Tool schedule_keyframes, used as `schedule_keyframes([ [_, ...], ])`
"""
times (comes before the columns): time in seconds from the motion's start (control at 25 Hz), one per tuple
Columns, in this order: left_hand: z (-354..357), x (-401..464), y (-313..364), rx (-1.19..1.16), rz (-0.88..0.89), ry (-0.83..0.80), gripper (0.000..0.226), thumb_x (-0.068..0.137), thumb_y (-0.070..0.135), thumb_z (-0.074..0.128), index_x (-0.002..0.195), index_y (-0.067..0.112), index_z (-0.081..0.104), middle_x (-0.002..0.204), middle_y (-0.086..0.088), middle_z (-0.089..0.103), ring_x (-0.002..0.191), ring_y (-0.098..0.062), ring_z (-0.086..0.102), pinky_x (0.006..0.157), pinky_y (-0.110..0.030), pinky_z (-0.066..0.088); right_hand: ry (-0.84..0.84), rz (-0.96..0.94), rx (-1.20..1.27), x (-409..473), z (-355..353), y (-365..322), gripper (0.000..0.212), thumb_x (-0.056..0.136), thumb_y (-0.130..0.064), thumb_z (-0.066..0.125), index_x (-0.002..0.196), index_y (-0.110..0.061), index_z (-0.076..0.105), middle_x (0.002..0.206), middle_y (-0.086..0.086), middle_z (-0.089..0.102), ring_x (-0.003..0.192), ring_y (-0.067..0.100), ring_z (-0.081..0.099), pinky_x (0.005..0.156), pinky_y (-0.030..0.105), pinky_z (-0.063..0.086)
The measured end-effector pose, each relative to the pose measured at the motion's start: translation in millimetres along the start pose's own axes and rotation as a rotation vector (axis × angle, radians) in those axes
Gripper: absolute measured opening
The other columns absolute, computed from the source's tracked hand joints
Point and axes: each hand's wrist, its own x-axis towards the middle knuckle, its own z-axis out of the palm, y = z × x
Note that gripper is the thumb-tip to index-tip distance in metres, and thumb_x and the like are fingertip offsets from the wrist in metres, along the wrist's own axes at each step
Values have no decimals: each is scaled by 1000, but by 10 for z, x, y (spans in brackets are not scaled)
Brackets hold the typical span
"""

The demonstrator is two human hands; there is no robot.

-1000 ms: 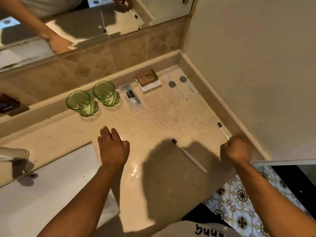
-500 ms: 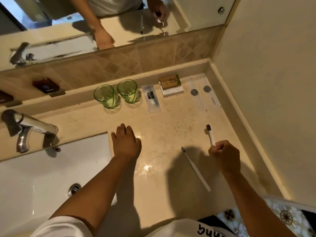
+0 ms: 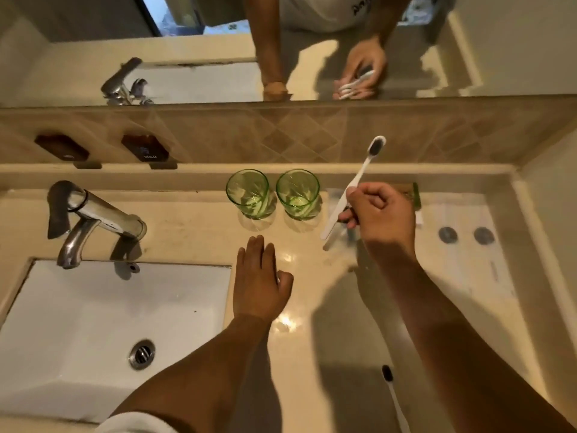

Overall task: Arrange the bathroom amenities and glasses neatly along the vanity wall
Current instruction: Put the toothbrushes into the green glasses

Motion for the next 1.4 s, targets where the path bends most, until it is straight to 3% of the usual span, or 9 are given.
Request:
schedule_keyframes([
  [0.08, 14, 41, -12, 21, -1, -4, 59, 84, 26, 55, 137, 2, 55, 154, -19, 43, 147, -32, 31, 125, -48, 20, 9, -66, 78, 174, 177, -67, 11, 91, -20, 71, 94, -10, 70, 70, 8, 68, 59, 18, 61, 60, 38, 55],
  [0.16, 49, 65, -47, 46, -4, -14, 60, 83, 28, 51, 137, 2, 55, 153, -19, 44, 148, -32, 30, 124, -50, 21, 39, -108, 108, 302, 308, -116, 14, 91, -17, 70, 97, -5, 68, 73, 8, 63, 60, 14, 57, 58, 29, 53],
  [0.32, 69, 65, -63, 50, 4, -11, 61, 82, 31, 49, 137, 4, 55, 153, -17, 44, 149, -30, 29, 124, -49, 21, 80, -81, 199, 440, 486, -118, 8, 91, -14, 70, 96, -8, 66, 76, 11, 63, 62, 16, 59, 60, 26, 54],
  [0.48, 91, 81, -88, 52, -6, -19, 62, 82, 31, 50, 137, 5, 55, 155, -16, 43, 150, -28, 26, 125, -46, 17, 106, -119, 39, 537, 620, 140, 14, 91, -12, 70, 94, 2, 67, 69, 16, 66, 54, 17, 61, 53, 25, 52],
  [0.68, 115, 99, -106, 65, 6, -14, 62, 82, 31, 49, 137, 3, 54, 153, -17, 44, 149, -30, 29, 123, -51, 22, 98, -66, -54, 578, 707, 366, 11, 88, -13, 72, 88, -2, 71, 68, 10, 71, 47, 19, 62, 46, 24, 50],
  [0.84, 125, 77, -111, 71, 4, -6, 62, 82, 30, 48, 137, 3, 55, 153, -18, 45, 149, -31, 30, 122, -52, 24, 118, -95, -115, 627, 759, 427, 8, 86, -15, 72, 84, -7, 74, 65, 0, 70, 53, 9, 63, 53, 19, 51],
  [1.0, 124, 89, -112, 75, 11, -12, 62, 82, 30, 48, 137, 4, 55, 153, -17, 44, 149, -31, 30, 121, -53, 25, 144, -127, -178, 652, 782, 458, 6, 84, -13, 73, 82, -8, 74, 59, -10, 62, 53, -3, 54, 57, 7, 41],
  [1.4, 128, 105, -120, 80, 6, -37, 63, 82, 32, 44, 138, 5, 54, 154, -17, 44, 149, -31, 30, 122, -51, 21, 189, -155, -329, 711, 736, 572, 11, 85, -30, 74, 81, -20, 71, 68, -3, 67, 59, 9, 56, 58, 19, 47],
])
